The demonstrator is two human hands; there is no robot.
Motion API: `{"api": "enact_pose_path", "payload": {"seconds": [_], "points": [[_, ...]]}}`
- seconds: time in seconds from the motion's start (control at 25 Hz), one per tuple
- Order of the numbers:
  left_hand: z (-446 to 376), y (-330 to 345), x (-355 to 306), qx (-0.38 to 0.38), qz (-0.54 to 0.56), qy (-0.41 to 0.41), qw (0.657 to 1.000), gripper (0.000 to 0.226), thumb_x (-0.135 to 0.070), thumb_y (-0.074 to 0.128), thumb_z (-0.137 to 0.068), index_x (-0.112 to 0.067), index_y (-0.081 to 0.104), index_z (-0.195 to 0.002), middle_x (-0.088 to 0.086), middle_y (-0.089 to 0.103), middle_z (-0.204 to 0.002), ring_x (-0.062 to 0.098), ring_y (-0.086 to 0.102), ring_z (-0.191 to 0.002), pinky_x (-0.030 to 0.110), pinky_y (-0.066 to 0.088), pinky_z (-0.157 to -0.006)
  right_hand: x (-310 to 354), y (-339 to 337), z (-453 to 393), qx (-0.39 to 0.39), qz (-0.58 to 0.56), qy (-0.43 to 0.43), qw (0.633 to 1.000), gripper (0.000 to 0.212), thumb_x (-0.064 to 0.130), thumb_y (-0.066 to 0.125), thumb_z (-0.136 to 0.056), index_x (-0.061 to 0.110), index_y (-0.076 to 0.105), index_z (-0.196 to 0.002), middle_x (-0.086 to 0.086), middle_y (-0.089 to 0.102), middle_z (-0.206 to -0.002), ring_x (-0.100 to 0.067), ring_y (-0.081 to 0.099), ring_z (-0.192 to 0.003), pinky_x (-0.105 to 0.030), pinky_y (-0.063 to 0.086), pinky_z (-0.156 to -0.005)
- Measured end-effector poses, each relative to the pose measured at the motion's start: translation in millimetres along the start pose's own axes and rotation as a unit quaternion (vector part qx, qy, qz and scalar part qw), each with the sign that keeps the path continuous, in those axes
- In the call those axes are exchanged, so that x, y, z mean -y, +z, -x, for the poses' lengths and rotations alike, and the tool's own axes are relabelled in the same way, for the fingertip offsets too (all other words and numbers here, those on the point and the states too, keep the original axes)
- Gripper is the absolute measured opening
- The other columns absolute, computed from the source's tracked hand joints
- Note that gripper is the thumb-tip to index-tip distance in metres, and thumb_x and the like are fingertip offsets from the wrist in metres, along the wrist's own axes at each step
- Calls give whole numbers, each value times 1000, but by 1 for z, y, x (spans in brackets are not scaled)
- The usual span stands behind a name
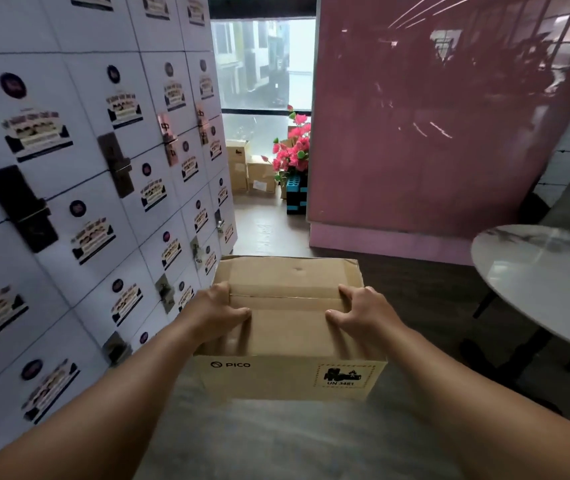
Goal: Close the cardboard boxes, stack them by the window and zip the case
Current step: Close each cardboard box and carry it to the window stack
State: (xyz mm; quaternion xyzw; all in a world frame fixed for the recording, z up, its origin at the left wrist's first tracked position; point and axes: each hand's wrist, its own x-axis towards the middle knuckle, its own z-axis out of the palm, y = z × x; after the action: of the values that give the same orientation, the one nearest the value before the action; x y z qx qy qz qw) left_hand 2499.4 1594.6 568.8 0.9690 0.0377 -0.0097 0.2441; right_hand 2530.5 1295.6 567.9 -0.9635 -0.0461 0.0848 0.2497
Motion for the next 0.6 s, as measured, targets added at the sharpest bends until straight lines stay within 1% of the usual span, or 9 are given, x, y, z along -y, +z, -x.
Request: {"api": "enact_pose_path", "payload": {"seconds": [0.12, 0.24, 0.36, 0.48, 0.56, 0.6], "points": [[-79, -11, 0, 1, -8, -5, 1000, 37, -57, 68, -78, -28, 56, -97, -5, 64, -94, 14, 62, -85, 36, 57, -78, 6, -19, -88, 7, 6, -16, 1000, 72, 61, 67, -82, 31, 49, -145, -10, 54, -128, -27, 55, -117, -36, 45, -93], [-184, -16, 12, -2, -10, -21, 1000, 37, -57, 68, -79, -28, 57, -98, -5, 64, -96, 14, 61, -85, 35, 56, -77, 17, -26, -198, 14, 11, -24, 1000, 72, 61, 67, -81, 30, 50, -144, -9, 55, -129, -26, 55, -117, -35, 44, -91], [-296, -24, 32, -7, -7, -15, 1000, 38, -56, 70, -80, -27, 57, -99, -3, 65, -96, 15, 62, -87, 36, 57, -78, 36, -28, -312, 14, 12, -32, 999, 68, 61, 69, -80, 28, 55, -138, -8, 58, -128, -25, 55, -115, -33, 43, -88], [-398, -36, 48, -2, -5, -12, 1000, 38, -55, 71, -80, -26, 57, -100, -2, 65, -97, 17, 63, -88, 38, 57, -80, 56, -35, -410, 8, 11, -22, 1000, 66, 60, 70, -79, 28, 56, -134, -7, 58, -129, -25, 56, -114, -32, 42, -87], [-467, -47, 55, 2, -2, -17, 1000, 40, -54, 71, -80, -24, 58, -102, -1, 65, -100, 18, 63, -90, 36, 56, -80, 68, -43, -476, 11, 9, -14, 1000, 66, 60, 70, -78, 29, 56, -134, -7, 58, -129, -23, 55, -110, -32, 41, -84], [-502, -52, 57, 4, -5, -15, 1000, 41, -55, 71, -80, -23, 58, -102, 0, 65, -100, 18, 62, -90, 34, 55, -78, 73, -48, -509, 12, 6, -11, 1000, 66, 60, 70, -78, 29, 55, -134, -6, 57, -129, -22, 54, -107, -32, 41, -83]]}}
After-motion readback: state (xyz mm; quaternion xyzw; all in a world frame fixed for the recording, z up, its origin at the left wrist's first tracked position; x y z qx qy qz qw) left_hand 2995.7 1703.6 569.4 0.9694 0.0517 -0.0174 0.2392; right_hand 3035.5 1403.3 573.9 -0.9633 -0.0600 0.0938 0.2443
